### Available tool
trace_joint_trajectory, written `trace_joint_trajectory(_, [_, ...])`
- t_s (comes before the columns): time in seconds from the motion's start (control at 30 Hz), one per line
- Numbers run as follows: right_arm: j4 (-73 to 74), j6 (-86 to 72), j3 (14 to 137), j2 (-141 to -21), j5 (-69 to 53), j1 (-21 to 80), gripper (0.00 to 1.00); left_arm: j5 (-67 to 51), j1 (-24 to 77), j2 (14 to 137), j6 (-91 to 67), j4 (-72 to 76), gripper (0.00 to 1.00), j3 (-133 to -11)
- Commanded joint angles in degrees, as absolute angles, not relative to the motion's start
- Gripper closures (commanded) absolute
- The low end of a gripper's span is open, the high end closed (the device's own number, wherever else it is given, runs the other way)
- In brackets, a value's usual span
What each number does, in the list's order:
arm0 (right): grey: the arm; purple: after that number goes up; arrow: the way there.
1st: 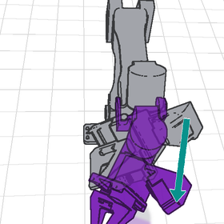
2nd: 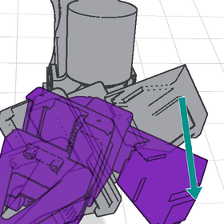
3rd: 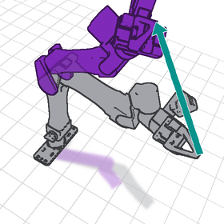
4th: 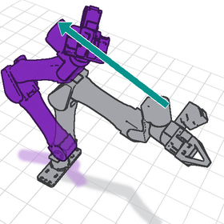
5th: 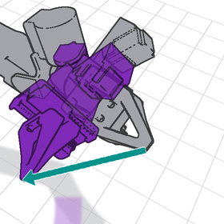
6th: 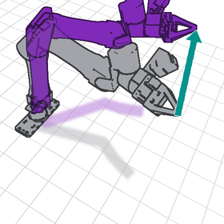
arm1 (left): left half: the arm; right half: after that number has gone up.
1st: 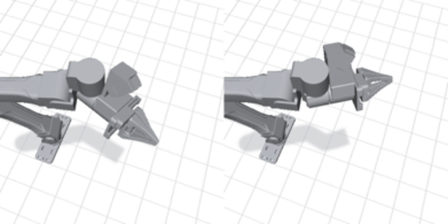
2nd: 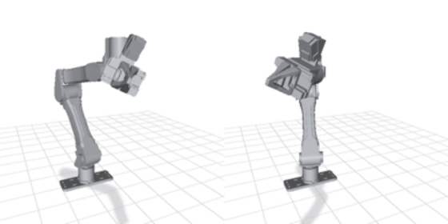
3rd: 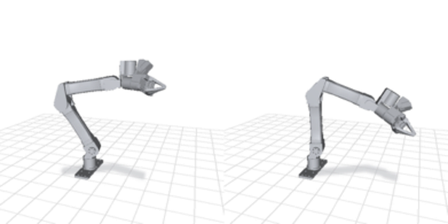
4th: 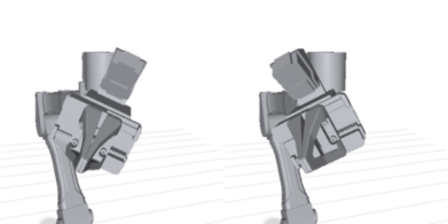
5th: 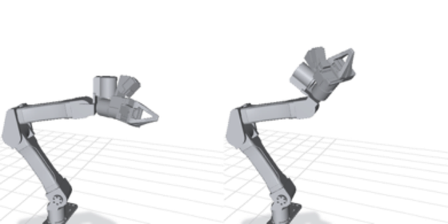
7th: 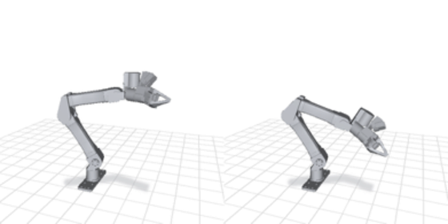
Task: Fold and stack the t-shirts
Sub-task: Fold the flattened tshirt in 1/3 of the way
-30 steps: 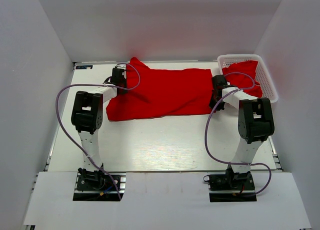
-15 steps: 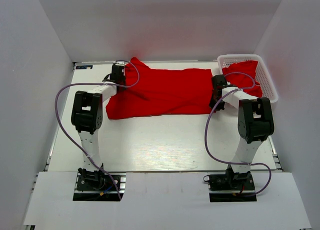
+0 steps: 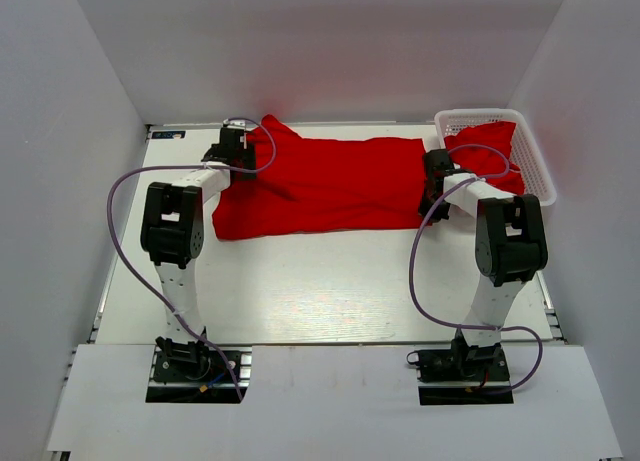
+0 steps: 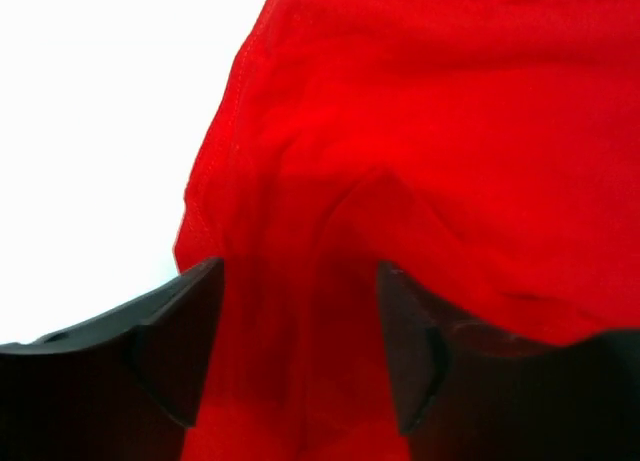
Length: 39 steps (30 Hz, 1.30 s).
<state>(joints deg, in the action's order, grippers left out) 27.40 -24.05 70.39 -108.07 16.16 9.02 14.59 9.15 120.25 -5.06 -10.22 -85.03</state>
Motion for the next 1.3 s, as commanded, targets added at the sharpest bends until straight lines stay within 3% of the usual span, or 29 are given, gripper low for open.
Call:
trace_joint_trajectory(0.0, [31.64, -23.55, 69.87, -110.83, 18.37, 8.35, 1.0, 14.06, 8.88, 118.04, -4.83, -10.89, 0.21, -86.84])
trace_joint_trajectory(0.13, [31.38, -23.12, 70.14, -110.74, 17.32, 8.35, 1.0, 14.59, 8.88, 115.32, -4.83, -13.35, 0.0, -89.03])
trace_joint_trajectory(0.37, [30.94, -22.76, 69.35, -109.43, 16.0, 8.35, 1.0, 13.99, 8.88, 106.38, -12.11, -22.93, 0.0, -86.06])
trace_joint_trajectory(0.57, [28.48, -22.24, 67.77, -108.02, 13.97, 8.61, 1.0, 6.95, 9.49, 96.6, -20.73, -15.74, 0.0, -64.62])
trace_joint_trajectory(0.83, [26.46, -21.27, 65.22, -106.0, 11.6, 8.7, 1.0, 4.48, 8.97, 94.92, -24.08, -10.55, 0.0, -53.45])
trace_joint_trajectory(1.03, [24.17, -20.22, 60.74, -103.63, 9.84, 8.7, 1.0, 5.98, 8.96, 98.52, -27.24, -15.29, 0.0, -52.74])
trace_joint_trajectory(1.1, [23.12, -20.48, 59.15, -102.75, 9.32, 8.53, 1.0, 5.98, 8.96, 99.31, -28.64, -17.39, 0.09, -51.51])
trace_joint_trajectory(1.13, [22.59, -20.3, 57.5, -101.87, 9.14, 8.53, 1.0, 7.19, 8.96, 99.93, -28.65, -18.45, 0.32, -51.5])
trace_joint_trajectory(1.23, [21.27, -20.21, 55.03, -100.03, 8.79, 8.53, 1.0, 8.52, 8.96, 99.93, -29.18, -21.7, 0.67, -51.5])
trace_joint_trajectory(1.27, [20.92, -20.3, 54.67, -99.76, 8.7, 8.7, 1.0, 9.22, 8.96, 99.93, -29.18, -22.4, 0.73, -51.5])
